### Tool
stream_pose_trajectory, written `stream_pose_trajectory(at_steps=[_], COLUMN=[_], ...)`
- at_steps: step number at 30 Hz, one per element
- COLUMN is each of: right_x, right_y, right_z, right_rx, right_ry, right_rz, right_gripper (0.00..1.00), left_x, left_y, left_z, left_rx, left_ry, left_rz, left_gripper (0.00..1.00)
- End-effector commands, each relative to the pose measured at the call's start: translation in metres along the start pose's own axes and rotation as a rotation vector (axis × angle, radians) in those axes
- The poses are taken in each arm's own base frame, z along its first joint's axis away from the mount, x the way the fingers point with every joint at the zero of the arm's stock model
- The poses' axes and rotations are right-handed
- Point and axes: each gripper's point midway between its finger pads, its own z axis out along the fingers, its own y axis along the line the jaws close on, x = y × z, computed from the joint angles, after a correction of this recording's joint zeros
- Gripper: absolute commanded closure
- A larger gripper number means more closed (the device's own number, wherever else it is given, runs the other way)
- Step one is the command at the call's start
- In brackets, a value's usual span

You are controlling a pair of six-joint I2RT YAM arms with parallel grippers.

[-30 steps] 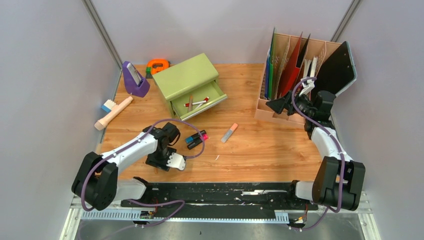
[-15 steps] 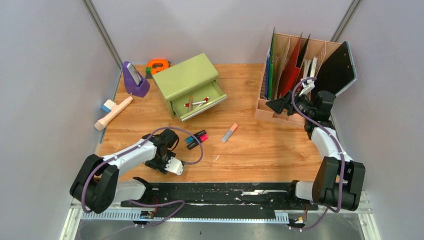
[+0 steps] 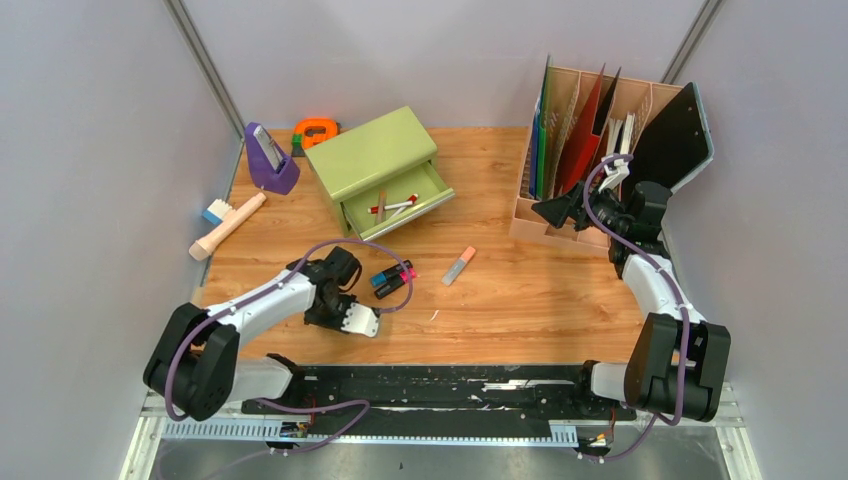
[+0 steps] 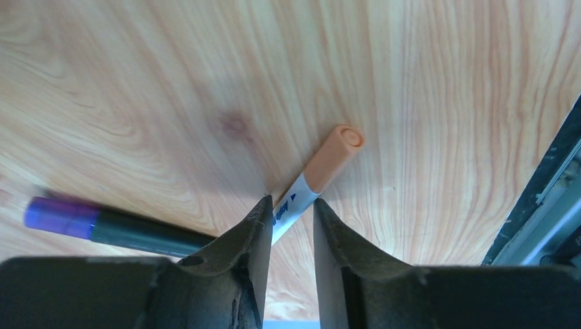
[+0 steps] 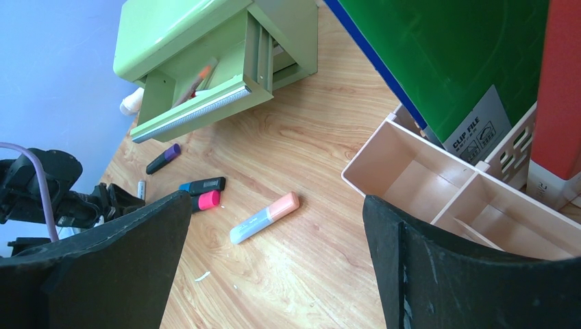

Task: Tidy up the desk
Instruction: Pick up the stationery from the center of the board, then place the stationery in the drawer.

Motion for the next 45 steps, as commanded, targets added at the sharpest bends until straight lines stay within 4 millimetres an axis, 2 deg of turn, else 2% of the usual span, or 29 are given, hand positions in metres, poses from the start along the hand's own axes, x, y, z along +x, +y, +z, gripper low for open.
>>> stream_pose_trajectory(at_steps=[1, 5, 12, 18, 19, 20, 21, 22, 29, 35, 37, 38, 39, 40, 41, 42, 43, 45], right_x=[-0.012, -0.012, -0.012, -0.012, -0.012, -0.012, -0.012, -0.012, -0.011, -0.012, -0.012, -0.012, -0.012, -0.012, -0.012, -0.012, -0.012, -0.012], right_y=[0.008, 0.008, 0.008, 0.007, 0.007, 0.007, 0.007, 0.006, 0.005, 0.006, 0.006, 0.005, 0.006, 0.006, 0.006, 0.006, 0.006, 0.006], right_z=[-0.003, -0.003, -0.003, -0.003, -0.003, -0.003, -0.003, -0.003, -0.002, -0.003, -0.003, -0.003, -0.003, -0.003, -0.003, -0.003, -0.003, -0.003], right_rx=[-0.017, -0.017, -0.015, -0.013, -0.012, -0.013, -0.013, -0.011, -0.011, -0.009, -0.007, -0.006, -0.008, -0.009, -0.009, -0.009, -0.01, -0.009], right_ry=[-0.035, -0.036, -0.037, -0.037, -0.036, -0.036, -0.035, -0.035, -0.032, -0.034, -0.036, -0.036, -0.035, -0.034, -0.034, -0.034, -0.035, -0.036], right_rz=[-0.047, -0.048, -0.05, -0.049, -0.047, -0.047, -0.045, -0.044, -0.038, -0.044, -0.046, -0.045, -0.046, -0.044, -0.044, -0.043, -0.044, -0.045], right_gripper=[0.02, 0.02, 0.01, 0.01, 0.02, 0.02, 0.01, 0.01, 0.02, 0.01, 0.01, 0.01, 0.01, 0.01, 0.01, 0.01, 0.01, 0.01], left_x=[-0.029, -0.043, -0.054, -0.062, -0.066, -0.067, -0.074, -0.075, -0.096, -0.107, -0.111, -0.113, -0.113, -0.115, -0.113, -0.114, -0.112, -0.11], left_y=[0.007, 0.006, 0.014, 0.026, 0.033, 0.032, 0.041, 0.036, 0.05, 0.103, 0.131, 0.137, 0.152, 0.16, 0.175, 0.183, 0.197, 0.223], left_z=[-0.004, 0.0, 0.005, -0.004, -0.01, -0.014, -0.024, -0.029, -0.091, -0.143, -0.172, -0.173, -0.189, -0.189, -0.202, -0.199, -0.209, -0.201], left_rx=[0.028, 0.061, 0.056, 0.04, 0.028, 0.045, 0.033, 0.067, 0.151, 0.027, -0.055, -0.055, -0.112, -0.114, -0.169, -0.169, -0.219, -0.25], left_ry=[-0.127, -0.153, -0.166, -0.194, -0.209, -0.21, -0.242, -0.241, -0.321, -0.371, -0.407, -0.402, -0.42, -0.413, -0.417, -0.402, -0.398, -0.352], left_rz=[-0.099, -0.129, -0.169, -0.244, -0.264, -0.286, -0.297, -0.317, -0.37, -0.458, -0.48, -0.504, -0.513, -0.536, -0.548, -0.568, -0.577, -0.6], left_gripper=[0.66, 0.73, 0.78, 0.94, 0.98, 1.0, 1.0, 1.0, 1.0, 1.0, 1.0, 1.0, 1.0, 1.0, 1.0, 1.0, 1.0, 1.0])
